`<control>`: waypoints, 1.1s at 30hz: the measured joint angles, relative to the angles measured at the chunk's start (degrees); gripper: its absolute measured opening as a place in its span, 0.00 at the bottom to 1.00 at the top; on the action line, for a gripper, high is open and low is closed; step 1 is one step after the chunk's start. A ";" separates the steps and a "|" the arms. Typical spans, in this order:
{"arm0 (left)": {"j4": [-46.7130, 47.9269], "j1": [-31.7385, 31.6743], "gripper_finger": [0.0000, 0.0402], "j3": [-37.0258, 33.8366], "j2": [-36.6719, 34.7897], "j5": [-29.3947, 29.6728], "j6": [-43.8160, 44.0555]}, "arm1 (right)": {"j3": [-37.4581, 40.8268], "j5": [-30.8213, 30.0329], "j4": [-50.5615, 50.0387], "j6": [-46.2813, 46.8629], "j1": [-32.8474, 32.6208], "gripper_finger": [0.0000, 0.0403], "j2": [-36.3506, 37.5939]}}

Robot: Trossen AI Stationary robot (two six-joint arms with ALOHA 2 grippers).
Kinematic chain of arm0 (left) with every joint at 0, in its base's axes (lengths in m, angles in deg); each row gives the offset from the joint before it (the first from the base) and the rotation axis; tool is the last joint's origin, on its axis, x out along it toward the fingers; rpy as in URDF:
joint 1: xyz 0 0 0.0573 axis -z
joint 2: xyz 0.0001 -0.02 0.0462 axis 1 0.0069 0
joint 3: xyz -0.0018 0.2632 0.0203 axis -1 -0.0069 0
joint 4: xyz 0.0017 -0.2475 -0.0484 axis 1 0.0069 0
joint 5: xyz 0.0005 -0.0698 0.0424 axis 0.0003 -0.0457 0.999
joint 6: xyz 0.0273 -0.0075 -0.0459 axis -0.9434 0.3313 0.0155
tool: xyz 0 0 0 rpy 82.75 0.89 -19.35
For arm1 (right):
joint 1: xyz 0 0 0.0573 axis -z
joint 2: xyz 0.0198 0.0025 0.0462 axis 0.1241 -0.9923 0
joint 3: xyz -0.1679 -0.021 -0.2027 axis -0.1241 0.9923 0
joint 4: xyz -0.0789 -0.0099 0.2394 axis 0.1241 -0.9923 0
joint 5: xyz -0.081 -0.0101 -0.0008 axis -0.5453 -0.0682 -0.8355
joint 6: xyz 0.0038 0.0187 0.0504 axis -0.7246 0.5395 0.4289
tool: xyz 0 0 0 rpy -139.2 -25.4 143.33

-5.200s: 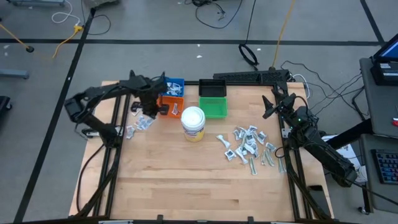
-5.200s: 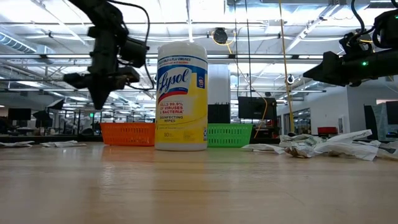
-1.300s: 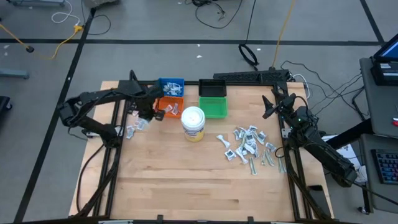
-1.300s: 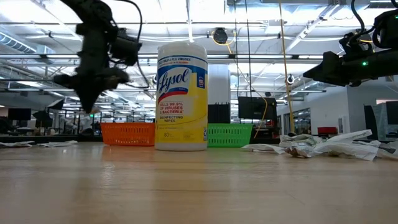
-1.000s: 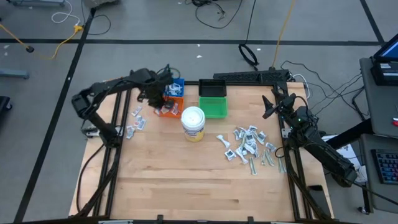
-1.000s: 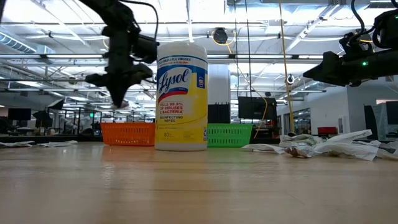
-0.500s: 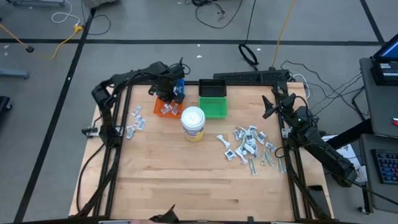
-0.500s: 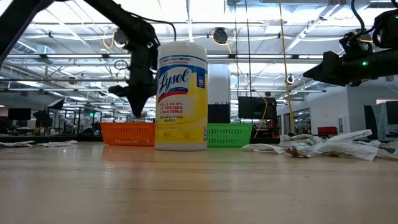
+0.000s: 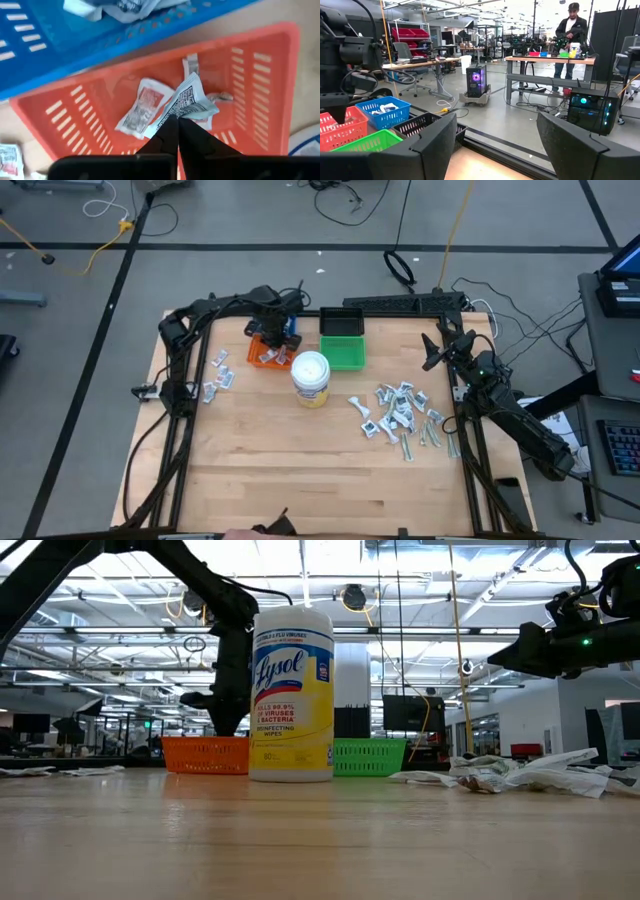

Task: Pick & Place First Aid Supplies
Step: Put the orange ointment pack into the orange bin

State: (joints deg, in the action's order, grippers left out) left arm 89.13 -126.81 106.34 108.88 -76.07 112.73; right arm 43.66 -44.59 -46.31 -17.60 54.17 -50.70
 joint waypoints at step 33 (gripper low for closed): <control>-4.36 0.16 0.64 -23.70 -23.72 2.56 -0.65 | 0.00 0.00 0.00 0.00 0.00 0.67 0.00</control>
State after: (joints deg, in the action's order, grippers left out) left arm 84.77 -126.65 82.64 85.16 -73.51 112.07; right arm 43.66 -44.59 -46.31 -17.60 54.16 -50.70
